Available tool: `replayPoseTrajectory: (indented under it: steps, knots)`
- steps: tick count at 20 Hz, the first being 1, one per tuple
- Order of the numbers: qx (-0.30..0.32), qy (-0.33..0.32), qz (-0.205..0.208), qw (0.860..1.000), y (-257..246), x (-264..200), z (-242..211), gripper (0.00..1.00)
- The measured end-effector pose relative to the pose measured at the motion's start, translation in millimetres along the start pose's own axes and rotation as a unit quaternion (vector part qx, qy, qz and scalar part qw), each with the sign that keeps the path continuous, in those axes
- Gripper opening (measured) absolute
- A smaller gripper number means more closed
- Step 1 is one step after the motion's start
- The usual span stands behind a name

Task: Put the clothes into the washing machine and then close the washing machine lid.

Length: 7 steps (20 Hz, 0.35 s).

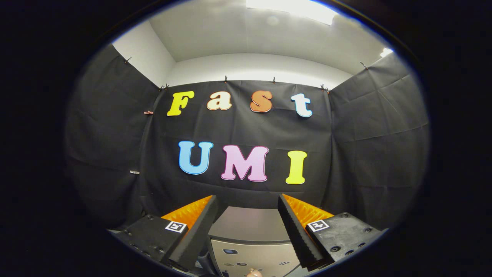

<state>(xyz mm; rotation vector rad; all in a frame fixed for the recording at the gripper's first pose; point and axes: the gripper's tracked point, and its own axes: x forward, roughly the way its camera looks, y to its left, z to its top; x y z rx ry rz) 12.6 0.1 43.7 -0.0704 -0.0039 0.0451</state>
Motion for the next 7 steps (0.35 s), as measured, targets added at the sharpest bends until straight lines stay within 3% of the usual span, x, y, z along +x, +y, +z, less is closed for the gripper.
replayPoseTrajectory:
  steps: [7]
  knots:
    - [-0.004,-0.001,0.001,1.0,2.3,-2.9,1.7,0.98]
